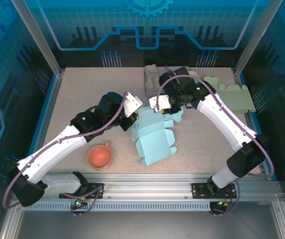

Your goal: Fold the paper box

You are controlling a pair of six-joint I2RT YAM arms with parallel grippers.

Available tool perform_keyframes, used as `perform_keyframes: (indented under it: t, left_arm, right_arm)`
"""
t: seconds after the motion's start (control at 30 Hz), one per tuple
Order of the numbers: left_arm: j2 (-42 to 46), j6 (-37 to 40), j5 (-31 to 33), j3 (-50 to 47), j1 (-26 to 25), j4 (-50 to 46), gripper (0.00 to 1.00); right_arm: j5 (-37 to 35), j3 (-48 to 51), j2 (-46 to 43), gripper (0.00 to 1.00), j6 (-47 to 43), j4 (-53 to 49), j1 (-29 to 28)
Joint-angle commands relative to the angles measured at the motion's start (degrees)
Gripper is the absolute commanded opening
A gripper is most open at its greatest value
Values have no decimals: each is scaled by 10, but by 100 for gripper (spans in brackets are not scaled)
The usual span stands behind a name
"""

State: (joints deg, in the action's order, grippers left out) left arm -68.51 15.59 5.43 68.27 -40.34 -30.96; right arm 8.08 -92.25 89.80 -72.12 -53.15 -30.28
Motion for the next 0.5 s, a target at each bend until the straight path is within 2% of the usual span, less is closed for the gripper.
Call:
perform_keyframes:
  t: [0.0, 0.3, 0.47]
  left_arm:
    - [15, 12, -19, -7, -3, 14, 0]
    - [20, 11, -26, -9, -3, 17, 0]
    - [22, 15, -22, -9, -4, 13, 0]
  right_arm:
    - [-13, 5, 5, 39, -12, -20, 6]
    - [-21, 14, 10, 38, -10, -17, 6]
    - [-29, 21, 9, 32, -14, -12, 6]
